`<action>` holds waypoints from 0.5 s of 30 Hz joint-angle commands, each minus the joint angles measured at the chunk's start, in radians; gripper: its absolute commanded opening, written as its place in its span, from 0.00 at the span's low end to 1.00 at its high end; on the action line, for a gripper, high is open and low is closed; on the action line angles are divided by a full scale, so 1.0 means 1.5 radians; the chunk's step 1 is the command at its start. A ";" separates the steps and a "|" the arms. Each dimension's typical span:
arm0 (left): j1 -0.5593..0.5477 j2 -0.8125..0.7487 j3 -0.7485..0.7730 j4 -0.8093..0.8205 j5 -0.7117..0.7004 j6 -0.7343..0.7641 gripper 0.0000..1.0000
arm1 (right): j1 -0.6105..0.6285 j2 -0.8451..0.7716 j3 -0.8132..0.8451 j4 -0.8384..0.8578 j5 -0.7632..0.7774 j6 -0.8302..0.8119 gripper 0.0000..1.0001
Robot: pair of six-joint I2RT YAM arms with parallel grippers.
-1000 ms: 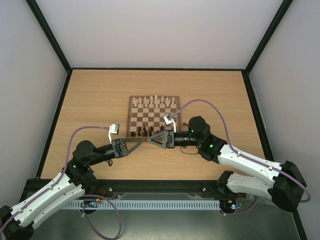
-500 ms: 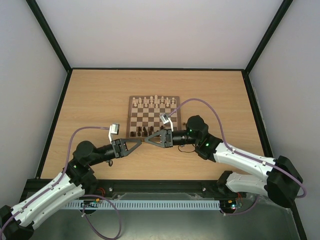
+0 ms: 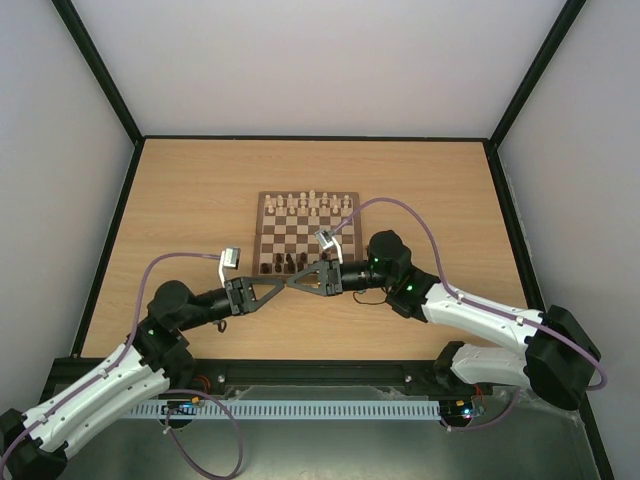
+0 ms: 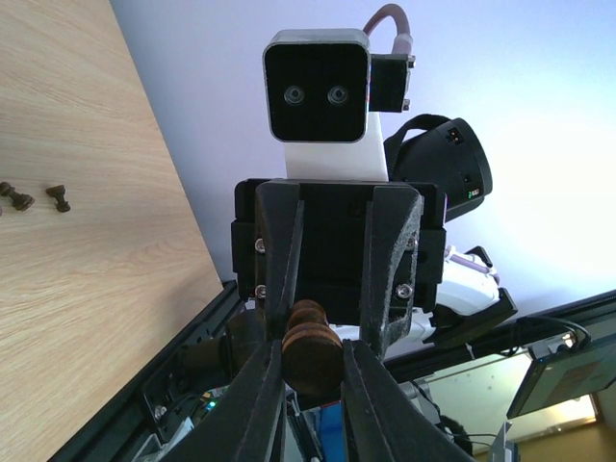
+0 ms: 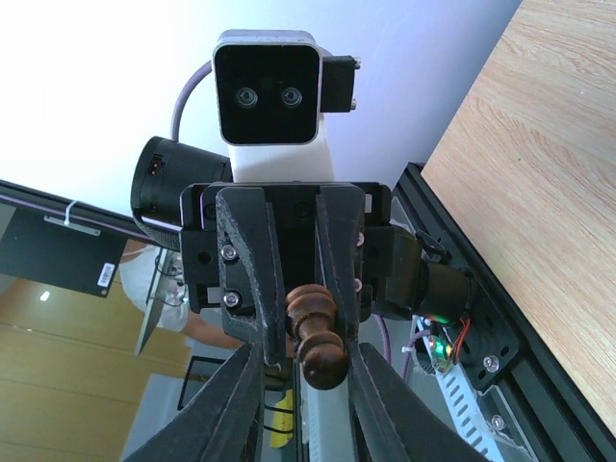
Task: Set up the chess pieces on the board
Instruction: Pick up the chess piece at the center of the board.
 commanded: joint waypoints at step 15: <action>-0.004 0.017 0.014 -0.006 0.010 0.031 0.13 | -0.002 0.006 0.038 -0.020 -0.007 -0.035 0.14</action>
